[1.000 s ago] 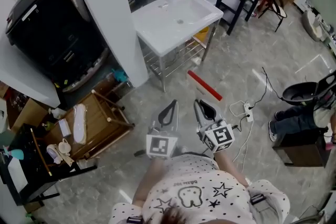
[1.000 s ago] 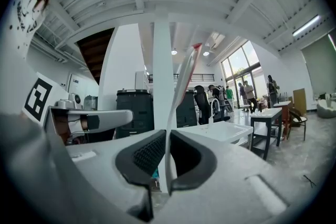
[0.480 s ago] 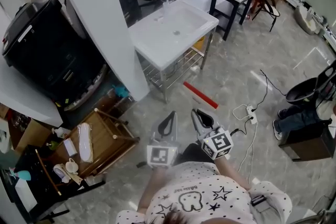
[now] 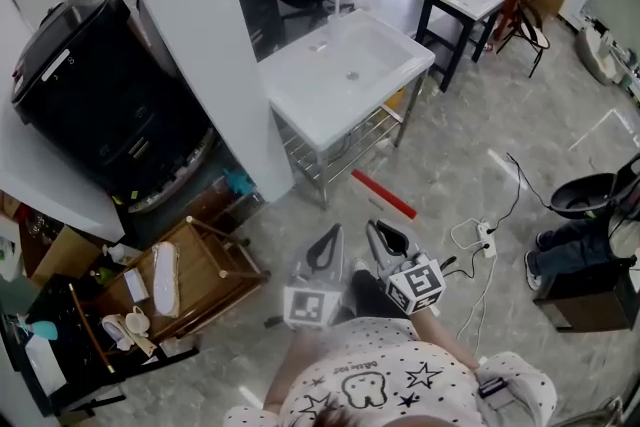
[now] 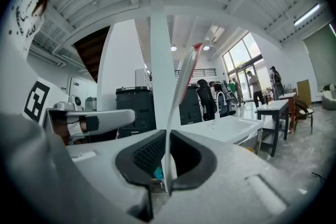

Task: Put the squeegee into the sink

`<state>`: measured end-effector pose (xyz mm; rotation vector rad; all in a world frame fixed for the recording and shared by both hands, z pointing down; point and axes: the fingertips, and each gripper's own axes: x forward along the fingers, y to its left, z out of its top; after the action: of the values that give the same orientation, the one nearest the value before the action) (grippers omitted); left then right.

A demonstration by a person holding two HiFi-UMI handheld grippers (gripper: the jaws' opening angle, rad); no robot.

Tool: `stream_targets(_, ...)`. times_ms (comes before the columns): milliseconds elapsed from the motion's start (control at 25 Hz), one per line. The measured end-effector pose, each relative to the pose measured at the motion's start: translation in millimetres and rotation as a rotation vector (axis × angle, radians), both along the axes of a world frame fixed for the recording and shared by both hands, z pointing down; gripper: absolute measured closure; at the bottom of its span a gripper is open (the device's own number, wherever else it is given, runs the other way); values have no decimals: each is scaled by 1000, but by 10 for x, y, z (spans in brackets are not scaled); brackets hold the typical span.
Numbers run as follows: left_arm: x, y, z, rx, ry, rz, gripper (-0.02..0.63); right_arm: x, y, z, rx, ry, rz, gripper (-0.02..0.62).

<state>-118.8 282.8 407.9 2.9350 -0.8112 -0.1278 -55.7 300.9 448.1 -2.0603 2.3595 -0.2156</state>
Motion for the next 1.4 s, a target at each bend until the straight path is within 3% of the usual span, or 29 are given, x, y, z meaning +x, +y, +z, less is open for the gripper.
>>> stream_targets(680,779,-938,-127,34,31,-95,612,771,-975,-37,11,-10,-100,568)
stream_targets(1080,1126,-1244,-121,37,33,-132,612,1054,-1297,-2,-3,-32,-152,568)
stream_targets(1400,1261,-1529,-134,39,-22,-193,616,1375,-1459,-89,38,50,-127,568)
